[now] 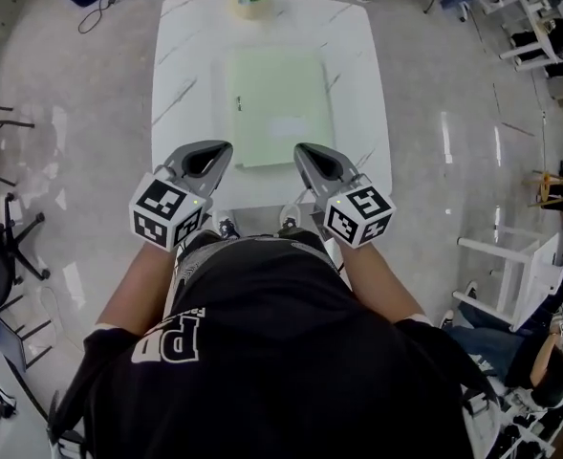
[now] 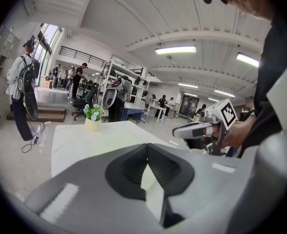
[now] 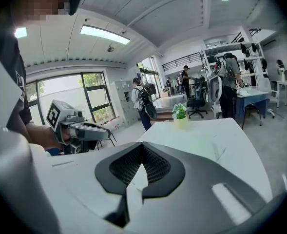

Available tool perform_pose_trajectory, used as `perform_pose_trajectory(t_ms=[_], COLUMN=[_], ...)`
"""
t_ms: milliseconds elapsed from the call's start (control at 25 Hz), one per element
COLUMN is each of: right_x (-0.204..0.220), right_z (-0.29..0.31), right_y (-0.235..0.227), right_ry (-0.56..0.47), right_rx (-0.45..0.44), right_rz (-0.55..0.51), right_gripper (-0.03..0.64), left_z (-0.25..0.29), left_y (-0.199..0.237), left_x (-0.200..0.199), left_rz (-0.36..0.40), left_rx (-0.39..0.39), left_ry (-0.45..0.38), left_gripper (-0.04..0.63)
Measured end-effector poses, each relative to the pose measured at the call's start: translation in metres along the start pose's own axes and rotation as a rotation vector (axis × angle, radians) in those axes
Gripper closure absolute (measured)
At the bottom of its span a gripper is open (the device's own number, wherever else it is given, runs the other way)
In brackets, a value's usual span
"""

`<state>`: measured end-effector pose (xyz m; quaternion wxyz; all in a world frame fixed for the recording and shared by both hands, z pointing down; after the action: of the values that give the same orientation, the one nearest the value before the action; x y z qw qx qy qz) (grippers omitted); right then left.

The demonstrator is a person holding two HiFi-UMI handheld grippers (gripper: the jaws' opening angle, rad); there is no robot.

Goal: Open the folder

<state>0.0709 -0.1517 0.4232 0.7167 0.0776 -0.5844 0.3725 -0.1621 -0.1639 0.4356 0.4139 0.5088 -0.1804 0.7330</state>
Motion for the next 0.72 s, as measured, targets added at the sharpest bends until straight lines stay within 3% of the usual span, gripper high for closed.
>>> perform_pose_trajectory(t_ms=[360,720], right_x=[-0.006,-0.008], right_z=[-0.002,-0.007], right_y=[-0.022,-0.033], right_ry=[0.011,0.007], right_rx=[-0.086,-0.141], right_rz=[-0.033,-0.04], right_gripper=[0.617,0.617], left_z=[0.001,0.003], left_y=[-0.007,-0.02], left_x=[0.002,-0.008], left_rz=[-0.024,-0.015], left_rx=[-0.109,-0.157], left_ry=[0.005,-0.003], left_gripper=[0.541,0.541])
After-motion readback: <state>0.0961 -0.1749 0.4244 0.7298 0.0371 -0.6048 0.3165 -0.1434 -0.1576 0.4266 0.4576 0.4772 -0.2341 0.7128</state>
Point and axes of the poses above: the fingertips, and each gripper's own axes: z forward along the fingers, y to its left, x out of its underside, the point moved 8 cm from there along -z, backward along the fingers, and after that the axes turned 12 degrees about -x, right-handed, at the moved point
